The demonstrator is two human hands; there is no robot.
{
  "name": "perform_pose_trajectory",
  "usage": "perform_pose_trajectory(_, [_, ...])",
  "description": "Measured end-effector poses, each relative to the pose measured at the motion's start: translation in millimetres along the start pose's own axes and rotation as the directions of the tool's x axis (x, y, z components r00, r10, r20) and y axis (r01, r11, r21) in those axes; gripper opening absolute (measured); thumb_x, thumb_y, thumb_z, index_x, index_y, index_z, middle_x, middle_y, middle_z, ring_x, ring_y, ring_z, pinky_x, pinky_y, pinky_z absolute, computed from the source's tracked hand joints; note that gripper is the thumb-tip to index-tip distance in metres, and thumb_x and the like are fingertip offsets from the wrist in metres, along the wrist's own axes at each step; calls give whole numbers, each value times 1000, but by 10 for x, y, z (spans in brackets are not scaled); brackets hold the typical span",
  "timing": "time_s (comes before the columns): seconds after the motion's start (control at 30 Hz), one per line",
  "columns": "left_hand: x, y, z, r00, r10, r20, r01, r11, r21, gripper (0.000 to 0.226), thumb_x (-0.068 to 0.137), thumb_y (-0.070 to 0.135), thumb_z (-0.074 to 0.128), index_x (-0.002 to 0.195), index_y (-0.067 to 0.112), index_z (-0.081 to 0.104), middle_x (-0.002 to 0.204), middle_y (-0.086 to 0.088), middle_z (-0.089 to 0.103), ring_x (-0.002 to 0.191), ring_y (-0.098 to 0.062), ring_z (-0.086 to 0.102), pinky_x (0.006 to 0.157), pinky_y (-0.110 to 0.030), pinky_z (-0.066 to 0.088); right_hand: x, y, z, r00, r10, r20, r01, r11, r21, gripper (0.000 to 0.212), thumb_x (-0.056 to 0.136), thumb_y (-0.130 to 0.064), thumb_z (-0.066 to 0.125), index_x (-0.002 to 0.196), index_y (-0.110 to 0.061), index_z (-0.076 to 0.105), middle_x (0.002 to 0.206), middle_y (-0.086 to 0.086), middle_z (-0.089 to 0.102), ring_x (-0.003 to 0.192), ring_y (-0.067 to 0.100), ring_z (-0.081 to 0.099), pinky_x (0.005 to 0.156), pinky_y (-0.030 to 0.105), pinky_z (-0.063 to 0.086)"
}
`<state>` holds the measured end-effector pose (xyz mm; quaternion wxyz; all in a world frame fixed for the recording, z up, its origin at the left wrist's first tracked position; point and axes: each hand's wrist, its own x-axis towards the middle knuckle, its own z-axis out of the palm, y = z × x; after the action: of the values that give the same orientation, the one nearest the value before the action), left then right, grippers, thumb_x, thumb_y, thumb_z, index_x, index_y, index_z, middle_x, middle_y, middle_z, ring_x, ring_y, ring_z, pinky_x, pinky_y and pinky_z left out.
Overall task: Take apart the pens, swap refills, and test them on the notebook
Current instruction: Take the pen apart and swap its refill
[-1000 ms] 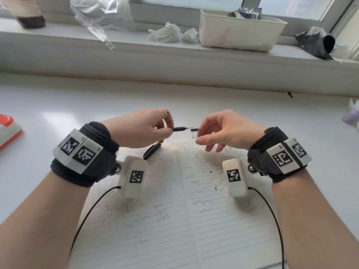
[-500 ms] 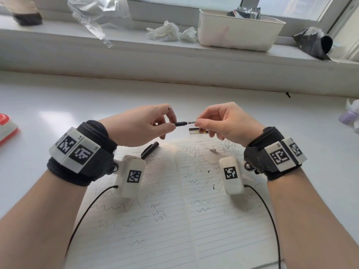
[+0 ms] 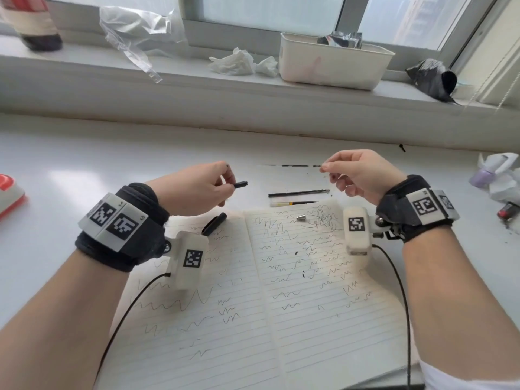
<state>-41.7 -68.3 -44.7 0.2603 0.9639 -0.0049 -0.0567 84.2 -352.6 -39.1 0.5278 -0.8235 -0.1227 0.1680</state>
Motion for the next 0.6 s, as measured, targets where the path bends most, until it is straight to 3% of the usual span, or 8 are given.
perform_pose_trajectory(0.13, [2, 2, -1, 1000, 3, 1, -3, 1000, 1, 8, 96, 32, 46, 91, 33, 52, 77, 11, 71, 55, -5, 52, 52, -26, 33, 205, 38, 149, 994, 106, -2, -105, 984, -141, 15, 85, -18, 73, 90, -5, 71, 62, 2, 60, 44, 11, 46, 37, 20, 31])
perform_pose_trajectory(0.27, [-1, -6, -3, 1000, 7, 6, -7, 1000, 0, 9, 96, 31, 47, 88, 34, 52, 77, 10, 70, 59, -4, 54, 53, -24, 34, 335, 82, 222, 984, 170, 44, -160, 972, -170, 18, 86, -16, 73, 97, -3, 69, 64, 3, 56, 37, 10, 41, 33, 17, 25])
perform_pose_trajectory(0.6, [-5, 24, 12, 999, 26, 29, -26, 1000, 5, 10, 95, 31, 48, 87, 36, 51, 77, 11, 70, 59, -1, 54, 53, -23, 35, 304, 192, -49, 989, 143, -27, -145, 966, -215, 13, 84, -8, 71, 97, -11, 69, 65, 3, 54, 37, 8, 37, 37, 21, 26])
